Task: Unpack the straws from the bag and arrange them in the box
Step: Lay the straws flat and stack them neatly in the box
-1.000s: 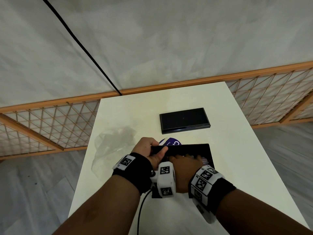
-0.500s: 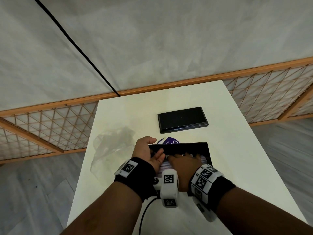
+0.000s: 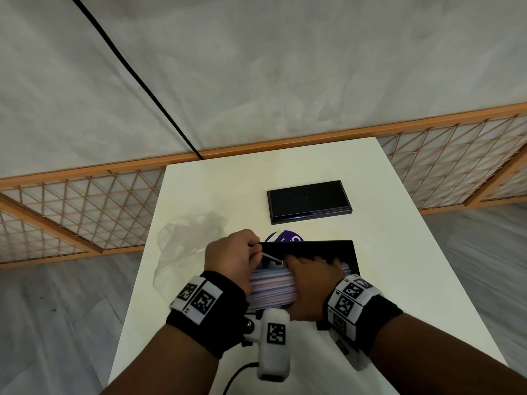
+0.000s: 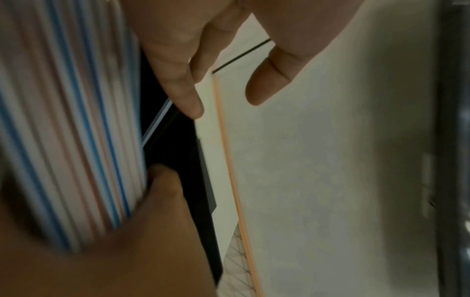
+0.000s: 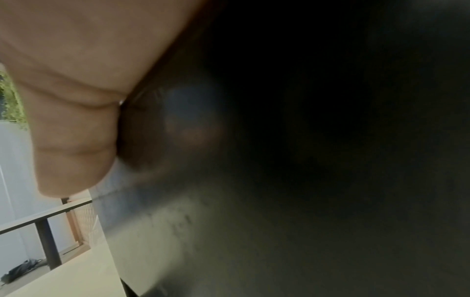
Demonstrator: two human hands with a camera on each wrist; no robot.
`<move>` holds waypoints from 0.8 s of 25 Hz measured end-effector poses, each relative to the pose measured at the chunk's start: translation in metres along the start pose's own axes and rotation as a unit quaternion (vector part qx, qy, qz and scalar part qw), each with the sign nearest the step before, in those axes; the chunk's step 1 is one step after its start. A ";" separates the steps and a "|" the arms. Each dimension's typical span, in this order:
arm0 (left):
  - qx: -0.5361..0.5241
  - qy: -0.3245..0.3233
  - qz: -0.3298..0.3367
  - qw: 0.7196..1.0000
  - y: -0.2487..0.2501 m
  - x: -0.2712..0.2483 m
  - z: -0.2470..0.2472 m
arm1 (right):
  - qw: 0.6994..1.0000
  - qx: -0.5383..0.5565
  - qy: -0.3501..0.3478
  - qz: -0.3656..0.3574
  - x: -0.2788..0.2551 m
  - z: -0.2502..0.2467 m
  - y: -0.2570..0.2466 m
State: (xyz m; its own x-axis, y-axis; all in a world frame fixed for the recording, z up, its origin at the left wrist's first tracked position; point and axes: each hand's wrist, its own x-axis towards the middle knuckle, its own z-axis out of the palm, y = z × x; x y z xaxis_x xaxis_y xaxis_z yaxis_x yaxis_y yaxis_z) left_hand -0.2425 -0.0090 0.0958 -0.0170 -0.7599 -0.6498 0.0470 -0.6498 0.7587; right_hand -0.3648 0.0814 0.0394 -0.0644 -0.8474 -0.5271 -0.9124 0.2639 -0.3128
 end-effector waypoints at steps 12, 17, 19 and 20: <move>0.218 0.103 0.196 0.951 0.015 0.016 -0.052 | 0.999 -0.005 -0.039 0.000 0.004 -0.010 -0.019; 0.302 0.079 0.170 0.935 0.021 0.030 -0.068 | 0.999 -0.011 -0.040 0.012 0.004 -0.009 -0.020; 0.470 0.017 0.199 0.859 0.018 0.034 -0.071 | 0.999 -0.019 -0.034 0.021 0.005 -0.008 -0.020; 0.530 -0.013 0.223 0.818 0.014 0.035 -0.070 | 0.999 -0.022 -0.032 0.023 0.006 -0.008 -0.020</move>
State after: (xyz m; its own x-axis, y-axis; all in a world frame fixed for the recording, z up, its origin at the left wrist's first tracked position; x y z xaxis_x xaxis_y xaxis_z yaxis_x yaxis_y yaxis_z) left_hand -0.1722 -0.0437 0.0809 -0.2561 -0.9166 -0.3071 -0.8382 0.0524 0.5428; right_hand -0.3498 0.0668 0.0490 -0.0817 -0.8029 -0.5905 -0.9257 0.2806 -0.2535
